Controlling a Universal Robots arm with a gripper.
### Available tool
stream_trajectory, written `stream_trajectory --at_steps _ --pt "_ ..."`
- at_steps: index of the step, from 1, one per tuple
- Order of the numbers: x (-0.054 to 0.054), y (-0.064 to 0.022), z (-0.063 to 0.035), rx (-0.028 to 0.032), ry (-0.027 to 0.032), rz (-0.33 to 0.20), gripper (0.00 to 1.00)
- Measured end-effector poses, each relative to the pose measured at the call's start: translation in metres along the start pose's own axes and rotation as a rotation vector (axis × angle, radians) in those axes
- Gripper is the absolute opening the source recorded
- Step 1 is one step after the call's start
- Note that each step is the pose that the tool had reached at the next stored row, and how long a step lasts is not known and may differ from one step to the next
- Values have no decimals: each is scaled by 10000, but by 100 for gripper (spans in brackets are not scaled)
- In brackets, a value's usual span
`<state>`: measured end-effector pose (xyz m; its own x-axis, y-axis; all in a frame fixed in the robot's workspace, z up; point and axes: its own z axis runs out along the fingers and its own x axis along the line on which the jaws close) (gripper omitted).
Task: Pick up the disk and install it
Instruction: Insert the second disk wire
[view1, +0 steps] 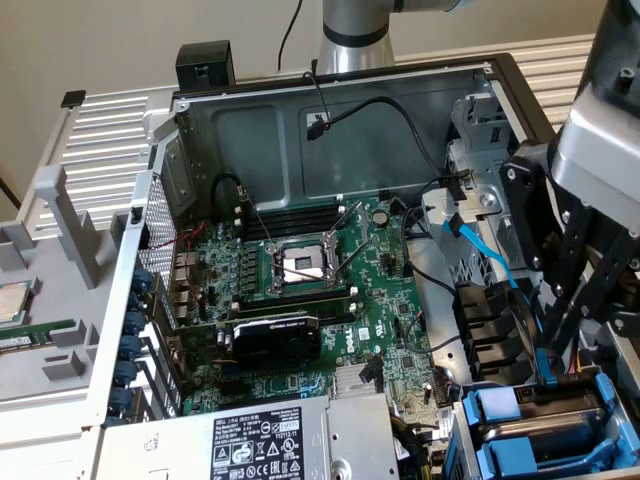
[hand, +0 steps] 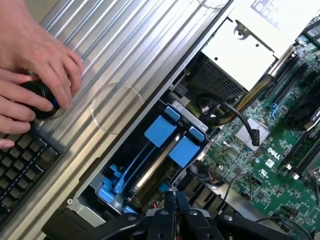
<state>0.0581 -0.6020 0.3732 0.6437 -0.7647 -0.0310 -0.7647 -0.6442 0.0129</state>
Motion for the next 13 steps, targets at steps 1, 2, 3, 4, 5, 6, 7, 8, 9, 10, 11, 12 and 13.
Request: stream_trajectory --at_steps 1,2,3,4,5,6,7,8,9,10,11,12,13 --pt "0 0 0 -5 2 -170 15" --pt "0 0 0 -11 4 -360 15" --pt "-1 -1 0 -15 5 -499 15" --pt "-1 -7 0 -18 7 -579 15" --pt "-2 -13 -1 -20 9 -623 15" --pt "-4 -16 0 -21 8 -681 15" --pt "-6 -19 1 -22 8 -750 15" --pt "-8 -22 0 -27 11 -835 15" --pt "-10 -25 0 -29 12 -911 15" --pt "-13 -27 0 -31 13 -1002 15" --pt "-16 -30 0 -34 14 -1091 15" --pt "-21 -35 0 -36 15 -1161 15" --pt "-31 -44 0 -36 17 -1199 15"
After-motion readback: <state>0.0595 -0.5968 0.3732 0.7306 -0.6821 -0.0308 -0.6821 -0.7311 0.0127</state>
